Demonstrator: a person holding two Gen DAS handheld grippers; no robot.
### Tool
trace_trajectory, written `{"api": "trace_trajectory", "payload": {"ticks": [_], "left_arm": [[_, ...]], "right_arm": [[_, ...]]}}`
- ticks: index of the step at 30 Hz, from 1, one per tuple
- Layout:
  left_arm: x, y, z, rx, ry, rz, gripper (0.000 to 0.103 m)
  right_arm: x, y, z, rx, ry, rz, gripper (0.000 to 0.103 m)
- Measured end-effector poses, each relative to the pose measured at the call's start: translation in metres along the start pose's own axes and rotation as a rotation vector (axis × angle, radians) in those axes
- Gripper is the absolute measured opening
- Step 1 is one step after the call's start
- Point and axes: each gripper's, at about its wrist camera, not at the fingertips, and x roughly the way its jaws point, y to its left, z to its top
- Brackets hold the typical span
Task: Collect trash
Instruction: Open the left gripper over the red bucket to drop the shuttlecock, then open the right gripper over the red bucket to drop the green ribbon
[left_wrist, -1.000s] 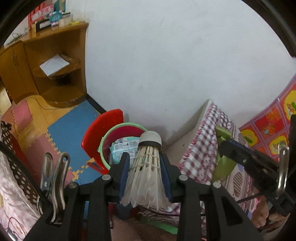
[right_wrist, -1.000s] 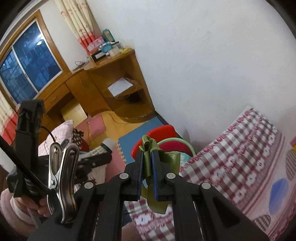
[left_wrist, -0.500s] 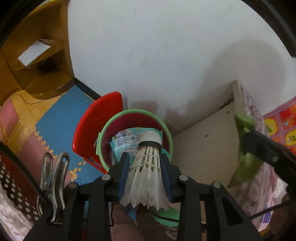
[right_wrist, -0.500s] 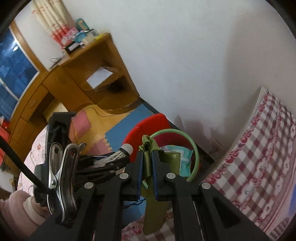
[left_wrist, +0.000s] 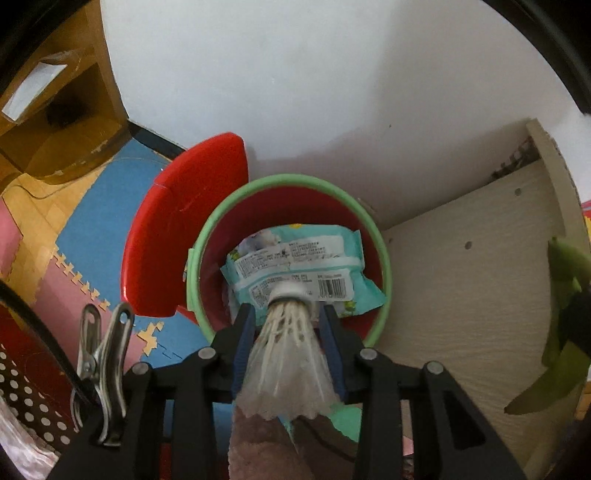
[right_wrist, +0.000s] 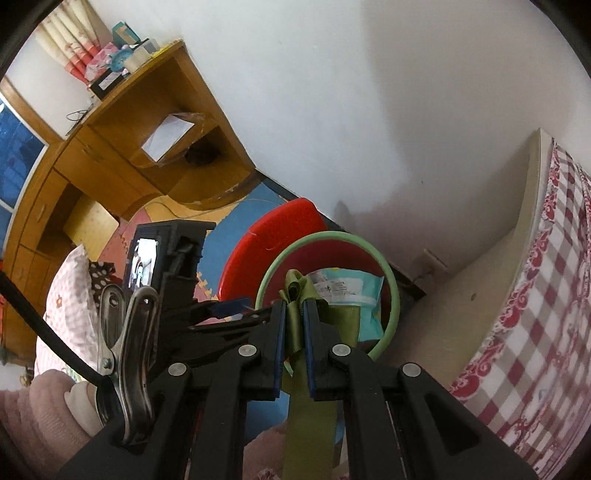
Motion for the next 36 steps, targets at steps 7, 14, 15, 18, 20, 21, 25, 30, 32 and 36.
{"api": "trace_trajectory", "payload": {"ticks": [7, 14, 15, 18, 20, 21, 25, 30, 32, 36], "left_arm": [[0.007, 0.005, 0.007, 0.008, 0.026, 0.006, 0.051], [-0.001, 0.010, 0.009, -0.017, 0.023, 0.028, 0.055], [-0.002, 0.012, 0.009, -0.019, 0.024, 0.031, 0.055], [-0.006, 0.015, 0.008, -0.025, 0.023, 0.033, 0.056], [-0.010, 0.016, 0.007, -0.027, 0.017, 0.041, 0.056], [-0.011, 0.018, 0.006, -0.029, 0.013, 0.044, 0.058], [-0.016, 0.024, 0.004, -0.053, 0.006, 0.044, 0.060], [-0.024, 0.032, 0.003, -0.082, -0.004, 0.037, 0.061], [-0.027, 0.033, 0.003, -0.080, -0.007, 0.038, 0.062], [-0.031, 0.033, 0.004, -0.080, -0.010, 0.039, 0.062]], "right_arm": [[0.010, -0.002, 0.003, 0.021, 0.017, 0.011, 0.010], [0.021, -0.001, 0.008, 0.021, 0.029, 0.038, 0.011], [0.023, -0.001, 0.009, 0.020, 0.029, 0.041, 0.011], [0.027, -0.001, 0.011, 0.014, 0.027, 0.048, 0.011], [0.030, 0.000, 0.012, 0.011, 0.028, 0.053, 0.011], [0.030, 0.000, 0.013, 0.010, 0.028, 0.057, 0.011], [0.034, 0.000, 0.015, 0.015, 0.027, 0.064, 0.016], [0.035, 0.001, 0.016, 0.028, 0.024, 0.053, 0.030], [0.034, 0.001, 0.017, 0.024, 0.023, 0.046, 0.033], [0.033, 0.002, 0.018, 0.024, 0.019, 0.039, 0.034]]}}
